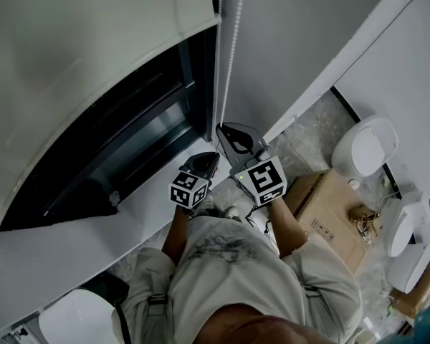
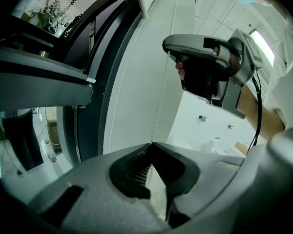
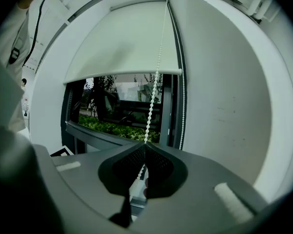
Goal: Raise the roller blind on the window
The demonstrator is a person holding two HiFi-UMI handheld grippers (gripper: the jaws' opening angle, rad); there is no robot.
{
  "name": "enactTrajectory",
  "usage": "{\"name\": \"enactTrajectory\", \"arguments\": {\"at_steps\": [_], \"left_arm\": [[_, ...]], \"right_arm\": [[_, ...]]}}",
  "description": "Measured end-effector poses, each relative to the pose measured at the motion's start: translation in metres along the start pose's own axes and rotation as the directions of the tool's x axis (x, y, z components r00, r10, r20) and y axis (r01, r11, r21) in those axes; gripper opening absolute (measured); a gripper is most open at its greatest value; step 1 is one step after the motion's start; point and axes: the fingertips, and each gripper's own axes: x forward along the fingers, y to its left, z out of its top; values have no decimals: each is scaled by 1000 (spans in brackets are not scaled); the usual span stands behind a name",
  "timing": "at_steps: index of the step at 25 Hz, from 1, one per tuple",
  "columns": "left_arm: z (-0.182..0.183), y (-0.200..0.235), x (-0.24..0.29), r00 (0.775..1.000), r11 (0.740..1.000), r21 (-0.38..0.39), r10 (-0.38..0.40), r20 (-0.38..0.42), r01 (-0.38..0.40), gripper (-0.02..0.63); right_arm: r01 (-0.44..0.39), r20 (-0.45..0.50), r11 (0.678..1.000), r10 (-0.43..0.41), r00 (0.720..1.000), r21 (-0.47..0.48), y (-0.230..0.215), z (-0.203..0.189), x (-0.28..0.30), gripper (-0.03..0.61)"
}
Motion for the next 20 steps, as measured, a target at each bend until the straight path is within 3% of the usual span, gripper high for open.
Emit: {"name": "enactTrajectory", "arguments": {"at_steps": [11, 20], "left_arm": [[1, -4, -12, 1000, 1000, 17, 6, 27, -6, 14], [46, -16, -35, 995, 998, 62, -26, 92, 20, 46]], "right_arm": [[-2, -1, 1000, 2, 1000, 3, -3, -4, -4, 11], [-3, 4, 1000, 3, 1000, 6, -4, -4, -4, 11]]}}
